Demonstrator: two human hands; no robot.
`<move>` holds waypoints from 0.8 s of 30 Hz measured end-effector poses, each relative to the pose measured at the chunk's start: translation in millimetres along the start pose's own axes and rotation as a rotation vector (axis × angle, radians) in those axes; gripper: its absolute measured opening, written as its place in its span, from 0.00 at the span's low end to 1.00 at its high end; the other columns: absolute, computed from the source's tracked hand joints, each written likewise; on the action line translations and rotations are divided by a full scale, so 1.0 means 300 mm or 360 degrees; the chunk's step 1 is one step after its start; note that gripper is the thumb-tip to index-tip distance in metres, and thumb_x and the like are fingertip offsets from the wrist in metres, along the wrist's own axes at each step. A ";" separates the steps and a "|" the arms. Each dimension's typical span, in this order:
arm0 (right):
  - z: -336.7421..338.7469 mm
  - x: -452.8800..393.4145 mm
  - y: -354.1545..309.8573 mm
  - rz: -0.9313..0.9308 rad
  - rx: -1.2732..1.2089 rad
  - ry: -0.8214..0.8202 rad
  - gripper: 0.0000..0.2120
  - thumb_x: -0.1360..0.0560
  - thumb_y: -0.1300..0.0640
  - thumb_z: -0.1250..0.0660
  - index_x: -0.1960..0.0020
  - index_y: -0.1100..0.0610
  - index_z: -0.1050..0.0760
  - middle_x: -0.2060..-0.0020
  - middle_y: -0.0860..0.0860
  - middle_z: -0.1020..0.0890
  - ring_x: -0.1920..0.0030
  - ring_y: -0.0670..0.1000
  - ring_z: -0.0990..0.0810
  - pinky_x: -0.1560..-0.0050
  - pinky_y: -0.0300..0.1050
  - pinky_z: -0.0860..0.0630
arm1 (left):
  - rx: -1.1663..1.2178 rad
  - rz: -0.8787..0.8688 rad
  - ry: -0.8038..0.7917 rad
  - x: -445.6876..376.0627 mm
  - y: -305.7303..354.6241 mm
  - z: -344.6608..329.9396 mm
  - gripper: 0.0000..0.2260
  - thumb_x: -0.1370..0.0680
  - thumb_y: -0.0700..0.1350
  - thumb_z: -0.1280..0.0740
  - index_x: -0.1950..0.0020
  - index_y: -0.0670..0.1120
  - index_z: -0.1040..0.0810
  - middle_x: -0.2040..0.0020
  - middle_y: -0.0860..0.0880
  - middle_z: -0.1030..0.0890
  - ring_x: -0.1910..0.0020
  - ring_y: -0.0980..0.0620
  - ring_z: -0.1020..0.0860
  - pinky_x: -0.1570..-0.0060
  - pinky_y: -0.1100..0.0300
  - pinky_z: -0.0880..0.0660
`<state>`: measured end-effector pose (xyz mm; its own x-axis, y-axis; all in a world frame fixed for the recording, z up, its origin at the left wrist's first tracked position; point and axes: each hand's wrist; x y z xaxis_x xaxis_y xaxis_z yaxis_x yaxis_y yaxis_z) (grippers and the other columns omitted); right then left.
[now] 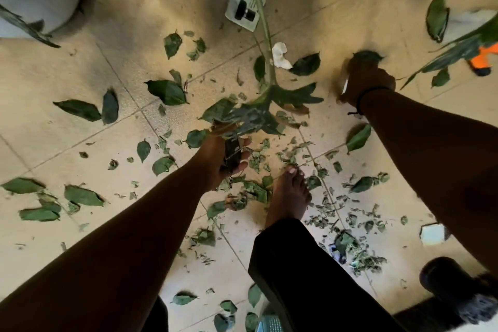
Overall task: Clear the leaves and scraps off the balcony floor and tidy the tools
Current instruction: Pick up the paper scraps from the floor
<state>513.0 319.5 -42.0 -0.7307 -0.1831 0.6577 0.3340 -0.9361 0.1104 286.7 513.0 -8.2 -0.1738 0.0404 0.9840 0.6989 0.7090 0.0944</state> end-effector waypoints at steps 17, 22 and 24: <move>-0.037 0.588 -0.638 0.0241 -0.1526 -0.0721 0.16 0.17 0.57 0.43 0.32 0.62 0.30 0.35 0.60 0.24 0.37 0.58 0.24 0.39 0.49 0.27 | 0.0364 -0.0143 -0.0131 0.080 0.046 0.164 0.21 0.27 0.61 0.31 0.42 0.48 0.22 0.53 0.50 0.19 0.51 0.49 0.20 0.55 0.55 0.25; 0.012 0.570 -0.767 0.0258 -0.1813 -0.1587 0.13 0.19 0.59 0.41 0.36 0.59 0.28 0.35 0.60 0.25 0.39 0.57 0.25 0.38 0.52 0.26 | 0.0425 -0.0130 -0.0102 0.072 0.034 0.291 0.06 0.23 0.46 0.38 0.52 0.53 0.21 0.54 0.49 0.18 0.53 0.47 0.20 0.52 0.53 0.27; 0.028 0.461 -0.753 0.0212 -0.1738 -0.1451 0.05 0.22 0.59 0.36 0.48 0.57 0.23 0.49 0.57 0.20 0.52 0.54 0.22 0.56 0.40 0.25 | 0.0464 -0.0086 -0.0096 0.056 0.043 0.354 0.06 0.24 0.42 0.38 0.54 0.52 0.23 0.57 0.48 0.17 0.55 0.45 0.20 0.53 0.54 0.27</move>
<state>341.6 508.1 30.3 0.0403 -0.4248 0.9044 -0.5551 -0.7621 -0.3332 219.2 597.7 -6.5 -0.2524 0.0325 0.9671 0.4605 0.8830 0.0905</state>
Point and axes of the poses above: each hand's wrist, its own x-axis away from the middle knuckle, its own z-axis out of the back of the hand, y = z × x
